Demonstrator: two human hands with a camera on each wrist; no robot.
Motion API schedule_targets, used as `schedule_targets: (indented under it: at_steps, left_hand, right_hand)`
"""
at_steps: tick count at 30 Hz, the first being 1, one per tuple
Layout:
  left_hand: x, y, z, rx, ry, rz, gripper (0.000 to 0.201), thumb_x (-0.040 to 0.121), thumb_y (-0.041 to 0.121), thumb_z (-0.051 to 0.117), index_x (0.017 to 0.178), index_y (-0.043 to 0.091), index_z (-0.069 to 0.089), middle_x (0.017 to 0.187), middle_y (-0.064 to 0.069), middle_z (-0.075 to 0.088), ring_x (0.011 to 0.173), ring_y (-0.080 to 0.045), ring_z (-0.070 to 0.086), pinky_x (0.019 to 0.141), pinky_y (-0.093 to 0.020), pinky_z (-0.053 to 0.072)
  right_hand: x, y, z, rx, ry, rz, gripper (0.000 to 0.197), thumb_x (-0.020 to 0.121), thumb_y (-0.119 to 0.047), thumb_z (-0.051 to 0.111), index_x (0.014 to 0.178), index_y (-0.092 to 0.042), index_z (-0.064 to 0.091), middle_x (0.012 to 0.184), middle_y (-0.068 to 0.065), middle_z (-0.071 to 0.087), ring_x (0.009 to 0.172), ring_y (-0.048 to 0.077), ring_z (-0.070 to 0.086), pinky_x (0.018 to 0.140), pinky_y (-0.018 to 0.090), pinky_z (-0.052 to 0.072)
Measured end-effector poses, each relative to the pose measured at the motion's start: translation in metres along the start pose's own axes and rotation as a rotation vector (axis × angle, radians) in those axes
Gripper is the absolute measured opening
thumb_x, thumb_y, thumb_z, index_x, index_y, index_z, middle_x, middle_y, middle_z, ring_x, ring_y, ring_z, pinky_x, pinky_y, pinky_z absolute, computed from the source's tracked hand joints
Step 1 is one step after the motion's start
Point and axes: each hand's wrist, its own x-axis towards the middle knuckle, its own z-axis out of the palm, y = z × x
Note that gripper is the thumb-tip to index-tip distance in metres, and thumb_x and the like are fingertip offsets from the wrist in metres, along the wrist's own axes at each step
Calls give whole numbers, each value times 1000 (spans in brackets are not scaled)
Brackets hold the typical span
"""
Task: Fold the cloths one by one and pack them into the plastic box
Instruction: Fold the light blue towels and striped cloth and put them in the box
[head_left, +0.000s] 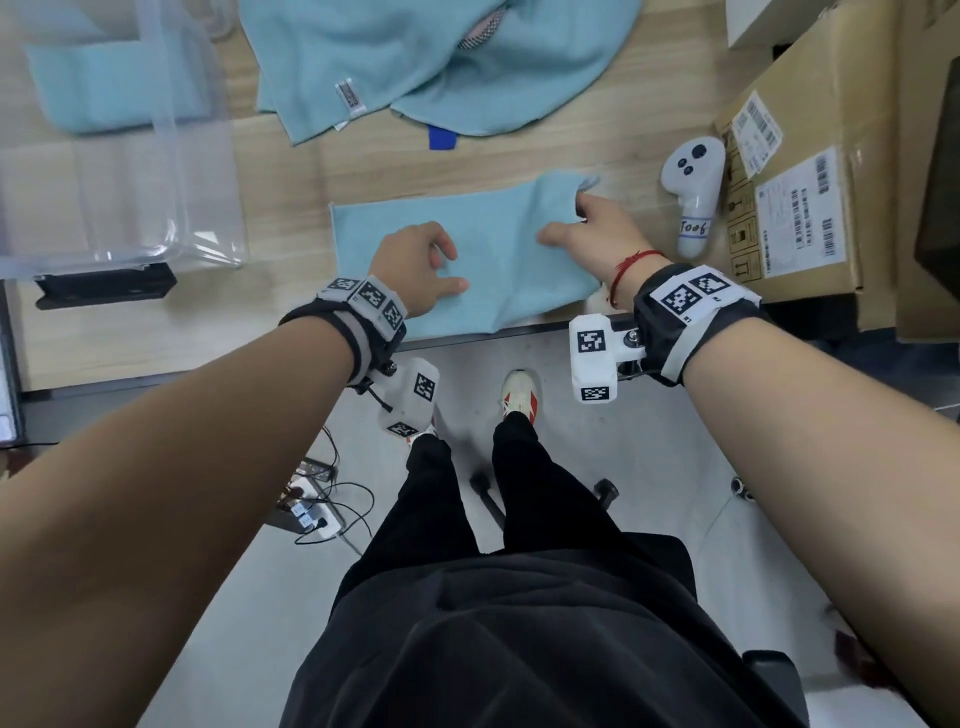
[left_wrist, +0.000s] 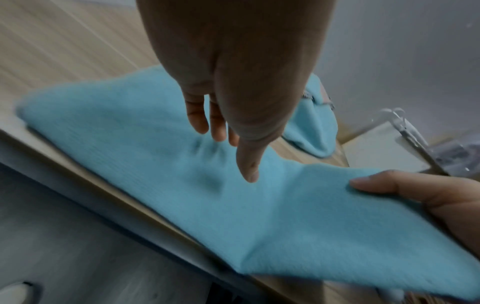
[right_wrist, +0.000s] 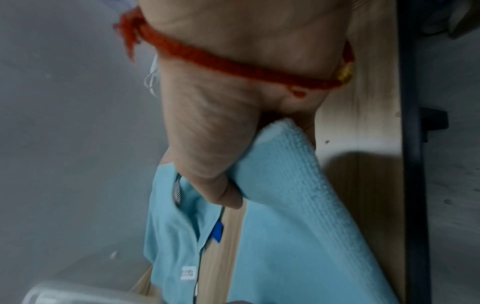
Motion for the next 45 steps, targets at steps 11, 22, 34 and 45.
schedule_targets:
  at_steps: [11,22,34,45]
  left_hand:
    - [-32,-96,-21,-189,-69,-254,45,70,26,84,106,22,57,96,3,65,87,-17,63,80,-32,52]
    - [-39,-113,-25,-402,-183,-93,86,55,43,91,125,21,46,101,5,56,88,-9,57,86,-27,50]
    - [-36,-118,-25,-618,-196,-114,73,56,43,91,110,18,49,81,10,54,65,-1,50,62,-14,42]
    - [-27,-127,-21,-528,-1,-212,30,76,7,74,91,22,52,63,8,61,72,-25,68,75,-47,59]
  right_hand:
    - [-10,-52,91,-166,-133,-129,34,73,-29,63,101,-10,66,100,8,71,93,26,66,86,43,53]
    - [-2,-53,164,-350,-168,-154,27,80,-25,63,103,-9,64,98,7,70,90,23,63,77,30,50]
    - [0,-54,184,-182,-260,-6,31,88,-38,63,96,-9,63,84,5,68,66,24,68,57,34,60]
    - [7,-38,159,-25,-173,16,24,90,-31,60,102,-11,64,89,7,67,66,19,64,66,35,60]
